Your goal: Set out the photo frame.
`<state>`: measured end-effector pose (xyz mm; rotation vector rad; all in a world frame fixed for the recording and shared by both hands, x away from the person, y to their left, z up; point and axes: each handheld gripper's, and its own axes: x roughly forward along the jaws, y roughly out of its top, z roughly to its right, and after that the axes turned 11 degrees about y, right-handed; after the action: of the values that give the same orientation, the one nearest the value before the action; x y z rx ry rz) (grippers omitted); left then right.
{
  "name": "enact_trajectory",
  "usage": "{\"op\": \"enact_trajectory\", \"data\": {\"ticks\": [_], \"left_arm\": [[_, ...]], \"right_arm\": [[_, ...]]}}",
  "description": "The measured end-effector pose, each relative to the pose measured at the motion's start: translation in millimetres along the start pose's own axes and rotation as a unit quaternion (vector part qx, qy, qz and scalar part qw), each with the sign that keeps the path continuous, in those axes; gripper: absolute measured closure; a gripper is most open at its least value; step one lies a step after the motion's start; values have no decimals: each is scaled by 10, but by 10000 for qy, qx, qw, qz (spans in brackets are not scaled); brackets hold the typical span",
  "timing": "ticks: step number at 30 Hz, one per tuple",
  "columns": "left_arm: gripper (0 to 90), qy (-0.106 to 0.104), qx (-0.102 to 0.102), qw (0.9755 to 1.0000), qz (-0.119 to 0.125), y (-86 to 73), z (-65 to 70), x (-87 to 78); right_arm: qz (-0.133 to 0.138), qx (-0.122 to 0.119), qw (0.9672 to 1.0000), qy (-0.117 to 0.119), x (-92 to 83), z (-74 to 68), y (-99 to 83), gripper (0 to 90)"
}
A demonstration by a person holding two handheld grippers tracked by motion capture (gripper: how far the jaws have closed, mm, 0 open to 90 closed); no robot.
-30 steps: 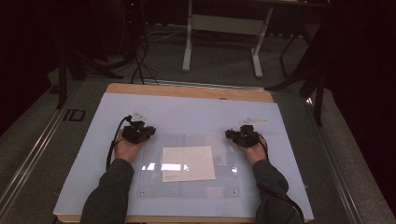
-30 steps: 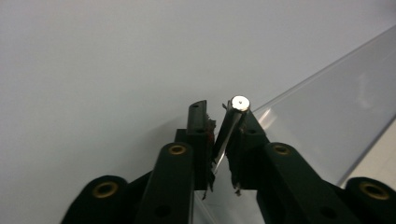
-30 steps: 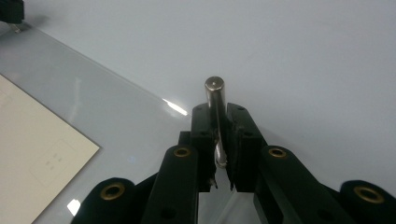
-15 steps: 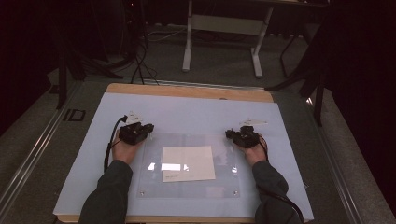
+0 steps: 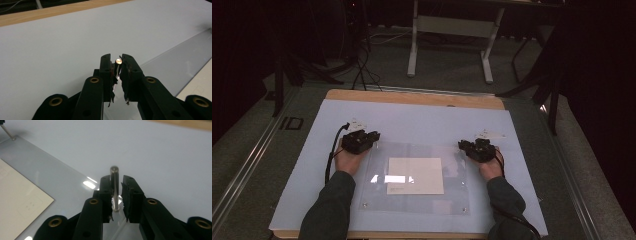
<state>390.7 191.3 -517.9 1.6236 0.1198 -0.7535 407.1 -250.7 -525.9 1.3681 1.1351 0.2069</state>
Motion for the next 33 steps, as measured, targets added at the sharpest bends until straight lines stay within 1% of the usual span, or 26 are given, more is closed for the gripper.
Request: {"op": "enact_trajectory", "data": {"ticks": [1,2,3,5,8,11,13,16,22,24,27,29,31,33], "left_arm": [[793,-13,6,10000,0,0,-12,-15],[796,-49,-38,10000,9,1,-23,-25],[802,-80,-40,10000,11,2,-37,-36],[812,-119,-44,9999,-3,1,-41,-35],[829,-107,-7,9999,-11,-1,-29,-12],[833,-109,-39,9999,4,-5,-26,-3],[841,-21,82,10000,-10,-1,0,-16],[845,-16,135,9999,-32,1,2,-26],[849,-12,100,9999,-27,-2,-1,-18],[852,-13,84,9999,-54,4,-2,-16],[853,-43,68,9999,-110,19,-11,-9],[853,-60,108,9998,-157,28,-21,-8],[853,-111,80,9998,-151,30,-33,0],[853,-111,73,9998,-168,35,-33,6]], "right_arm": [[37,-30,10000,-29,-16,-12,9,776],[105,-41,9999,-19,-31,-25,18,781],[157,-77,9998,-6,-44,-34,28,794],[185,-85,9998,-41,-52,-46,55,822],[115,-160,9998,-103,-35,-63,75,842],[126,-166,9997,-97,-34,-57,78,845],[99,-180,9997,-141,-25,-57,94,847],[58,-166,9997,-161,-3,-42,121,848],[37,-163,9997,-196,3,-46,121,849],[17,-141,9997,-190,9,-42,132,849],[-114,-59,9998,-130,9,-25,165,849],[-183,-28,9998,-119,12,-17,186,849],[-203,-6,9998,-89,15,-6,194,849],[-199,83,9998,-26,16,16,200,847]]}}
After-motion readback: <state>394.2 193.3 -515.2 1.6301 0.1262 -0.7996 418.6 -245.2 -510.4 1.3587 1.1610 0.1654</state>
